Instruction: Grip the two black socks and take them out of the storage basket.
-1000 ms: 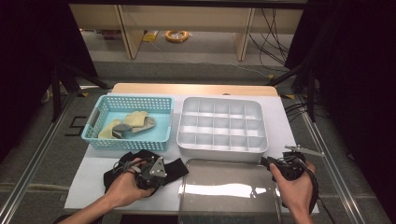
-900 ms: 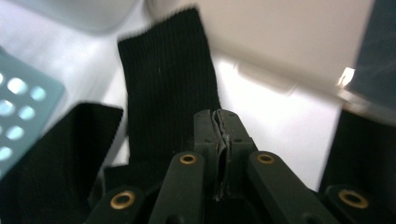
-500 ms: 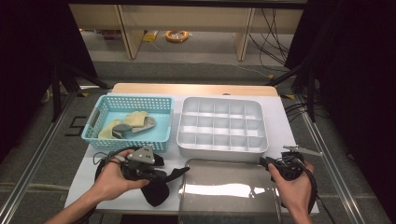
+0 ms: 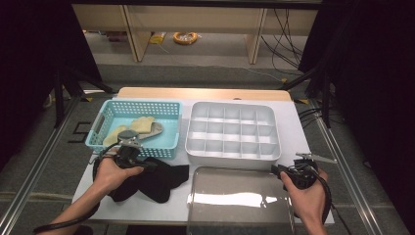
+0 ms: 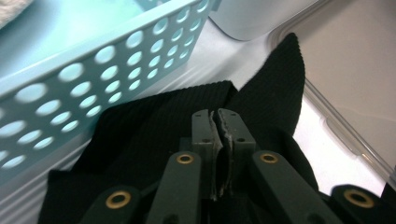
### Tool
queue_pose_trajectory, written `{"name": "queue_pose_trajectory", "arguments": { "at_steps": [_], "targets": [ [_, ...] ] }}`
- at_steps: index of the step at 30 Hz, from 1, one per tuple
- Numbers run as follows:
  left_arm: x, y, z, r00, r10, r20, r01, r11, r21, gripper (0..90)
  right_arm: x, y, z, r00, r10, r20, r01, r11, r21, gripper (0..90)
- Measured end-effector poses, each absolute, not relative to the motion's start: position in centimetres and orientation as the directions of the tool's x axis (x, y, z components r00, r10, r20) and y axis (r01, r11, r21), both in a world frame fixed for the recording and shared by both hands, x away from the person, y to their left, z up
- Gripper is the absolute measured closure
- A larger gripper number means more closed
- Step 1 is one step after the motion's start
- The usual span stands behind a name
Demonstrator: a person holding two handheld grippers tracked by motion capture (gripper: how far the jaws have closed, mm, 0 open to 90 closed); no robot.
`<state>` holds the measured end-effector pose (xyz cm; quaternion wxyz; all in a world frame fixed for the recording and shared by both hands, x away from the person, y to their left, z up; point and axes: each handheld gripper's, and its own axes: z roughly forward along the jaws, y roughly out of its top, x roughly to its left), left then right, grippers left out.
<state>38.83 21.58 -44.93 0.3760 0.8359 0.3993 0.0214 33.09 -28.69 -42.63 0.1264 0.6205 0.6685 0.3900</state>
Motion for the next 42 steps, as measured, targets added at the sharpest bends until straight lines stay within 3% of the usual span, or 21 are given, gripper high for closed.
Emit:
{"name": "queue_pose_trajectory", "arguments": {
  "at_steps": [6,9,12,16,22,24,28,32,36,40,42],
  "targets": [
    [38.0,21.1,-43.6,0.703,0.695,-0.150,0.561,-0.412,0.718,66.7,33.0,-28.5,-42.6,-0.192,0.934,0.300,0.735,-0.066,0.675,68.5],
    [37.6,20.1,-42.7,0.739,0.667,-0.095,0.498,-0.447,0.743,63.5,33.0,-28.3,-42.5,-0.166,0.930,0.329,0.745,-0.100,0.660,68.5],
    [37.6,18.4,-42.5,0.774,0.627,-0.086,0.467,-0.474,0.746,59.5,33.0,-28.5,-42.5,-0.203,0.923,0.327,0.740,-0.073,0.668,68.5],
    [38.8,16.3,-43.6,0.816,0.575,-0.063,0.449,-0.561,0.696,50.2,33.1,-28.4,-42.6,-0.214,0.929,0.301,0.727,-0.054,0.684,68.5],
    [40.7,15.0,-45.4,0.863,0.504,-0.044,0.429,-0.682,0.592,47.2,32.9,-28.3,-42.3,-0.201,0.926,0.318,0.739,-0.070,0.671,68.5],
    [40.7,14.3,-46.1,0.857,0.512,-0.057,0.437,-0.664,0.606,48.9,32.9,-28.0,-42.3,-0.184,0.920,0.346,0.752,-0.095,0.653,68.5],
    [40.8,13.8,-46.0,0.898,0.441,0.011,0.360,-0.747,0.558,57.3,32.8,-27.6,-42.2,-0.196,0.912,0.359,0.754,-0.094,0.650,68.5],
    [40.5,13.7,-45.9,0.901,0.434,-0.005,0.365,-0.751,0.551,67.3,32.9,-27.8,-42.3,-0.218,0.924,0.313,0.740,-0.053,0.671,68.4],
    [40.4,13.7,-46.0,0.897,0.441,-0.018,0.378,-0.748,0.546,75.0,32.8,-27.3,-42.2,-0.203,0.908,0.366,0.752,-0.095,0.652,68.4],
    [40.3,13.9,-45.9,0.895,0.445,-0.013,0.379,-0.746,0.547,84.0,33.0,-27.5,-42.3,-0.238,0.924,0.299,0.729,-0.033,0.683,68.5],
    [40.2,13.9,-46.0,0.892,0.452,-0.024,0.390,-0.740,0.549,86.3,32.8,-27.1,-42.0,-0.215,0.910,0.353,0.754,-0.075,0.653,68.5]
  ]
}}
